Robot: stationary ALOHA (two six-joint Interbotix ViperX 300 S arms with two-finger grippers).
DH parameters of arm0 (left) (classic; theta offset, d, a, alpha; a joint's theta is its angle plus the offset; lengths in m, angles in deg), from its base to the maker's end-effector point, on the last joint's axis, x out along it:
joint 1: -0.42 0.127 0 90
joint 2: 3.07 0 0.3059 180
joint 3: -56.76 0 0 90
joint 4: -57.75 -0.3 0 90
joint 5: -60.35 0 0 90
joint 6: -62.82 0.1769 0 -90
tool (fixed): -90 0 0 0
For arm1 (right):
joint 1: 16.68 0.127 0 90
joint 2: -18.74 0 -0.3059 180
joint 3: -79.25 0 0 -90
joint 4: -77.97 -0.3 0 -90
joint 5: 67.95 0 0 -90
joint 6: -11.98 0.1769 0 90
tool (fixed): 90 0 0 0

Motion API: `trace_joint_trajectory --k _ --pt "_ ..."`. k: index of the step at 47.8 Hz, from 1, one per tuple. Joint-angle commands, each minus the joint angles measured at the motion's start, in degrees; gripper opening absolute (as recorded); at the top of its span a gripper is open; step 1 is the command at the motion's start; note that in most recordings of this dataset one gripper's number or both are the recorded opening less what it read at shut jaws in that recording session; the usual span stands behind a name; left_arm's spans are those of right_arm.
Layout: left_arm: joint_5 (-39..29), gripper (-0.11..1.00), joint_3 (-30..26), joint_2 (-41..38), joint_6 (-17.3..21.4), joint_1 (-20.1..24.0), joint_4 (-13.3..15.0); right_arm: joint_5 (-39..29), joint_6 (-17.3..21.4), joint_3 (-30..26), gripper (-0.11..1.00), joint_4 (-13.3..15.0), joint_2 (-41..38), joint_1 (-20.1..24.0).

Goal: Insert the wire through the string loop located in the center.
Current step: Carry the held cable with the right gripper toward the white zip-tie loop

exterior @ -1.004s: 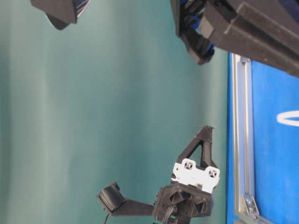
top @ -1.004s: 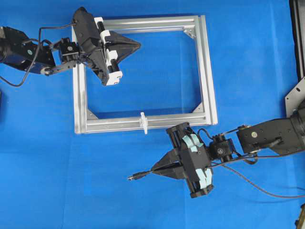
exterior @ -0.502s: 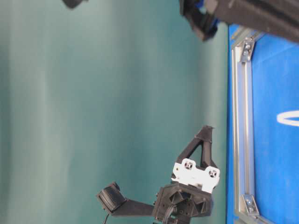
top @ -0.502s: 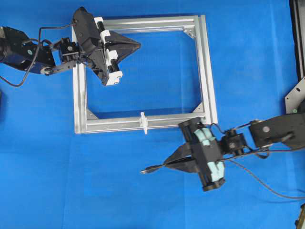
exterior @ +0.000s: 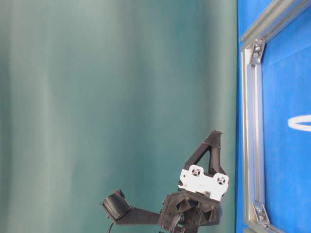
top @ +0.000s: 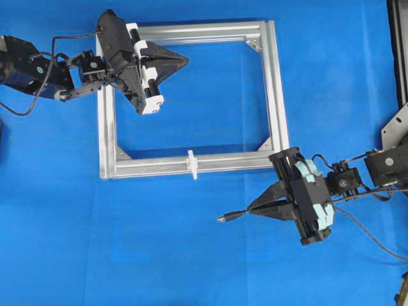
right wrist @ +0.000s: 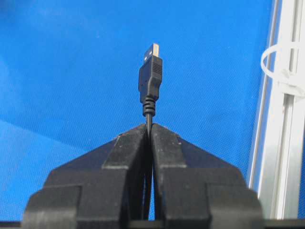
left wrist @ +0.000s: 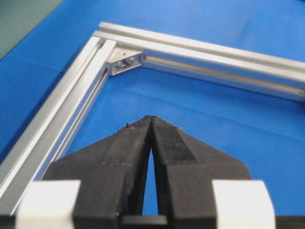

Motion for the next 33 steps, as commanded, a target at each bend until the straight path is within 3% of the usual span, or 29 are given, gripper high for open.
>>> trace_joint_trajectory --k 1,12,33 --pt "0.35 0.00 -1.05 1.76 0.00 0.09 -0.18 0.62 0.00 -0.44 -0.02 -0.09 1.05 -0.18" --pt "0.35 0.00 -0.97 1.76 0.00 0.09 -0.18 0.62 0.00 -0.35 -0.02 0.00 1.05 -2.46" --pt "0.35 0.00 -0.97 1.76 -0.18 0.09 -0.18 0.35 -0.09 0.09 -0.02 -0.09 1.05 -12.39"
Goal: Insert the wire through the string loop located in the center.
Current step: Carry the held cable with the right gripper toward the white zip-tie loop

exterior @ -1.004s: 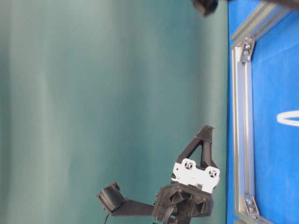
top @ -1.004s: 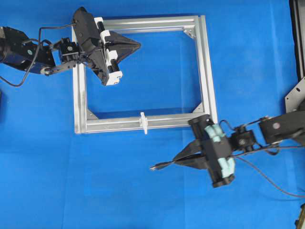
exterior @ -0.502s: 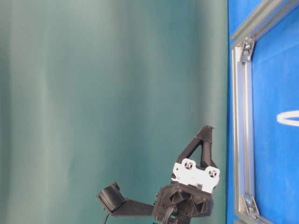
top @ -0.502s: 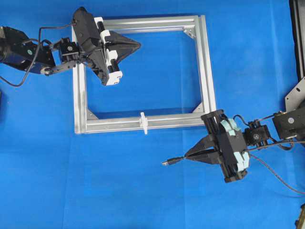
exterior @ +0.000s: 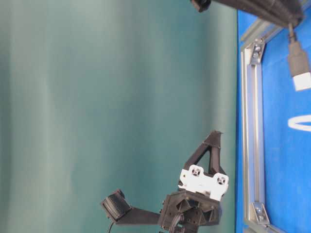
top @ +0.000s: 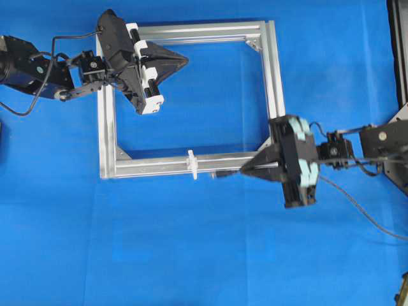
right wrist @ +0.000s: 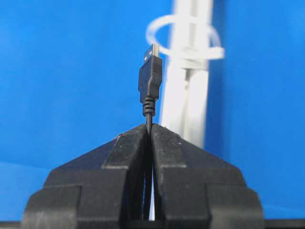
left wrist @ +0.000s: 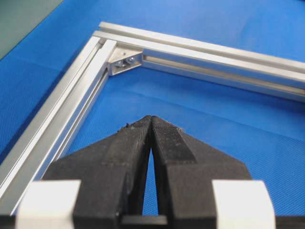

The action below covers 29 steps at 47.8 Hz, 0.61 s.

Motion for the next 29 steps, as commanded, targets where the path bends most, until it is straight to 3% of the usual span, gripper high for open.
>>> trace_joint_trajectory --k 1,29 --pt "0.35 0.00 -1.14 1.76 -0.09 0.09 -0.09 0.35 -0.09 -0.35 -0.02 0.00 1.05 -1.41" --pt "0.44 0.00 -1.23 1.76 -0.18 0.00 -0.09 0.62 -0.18 -0.18 -0.02 0.18 0.35 -2.64"
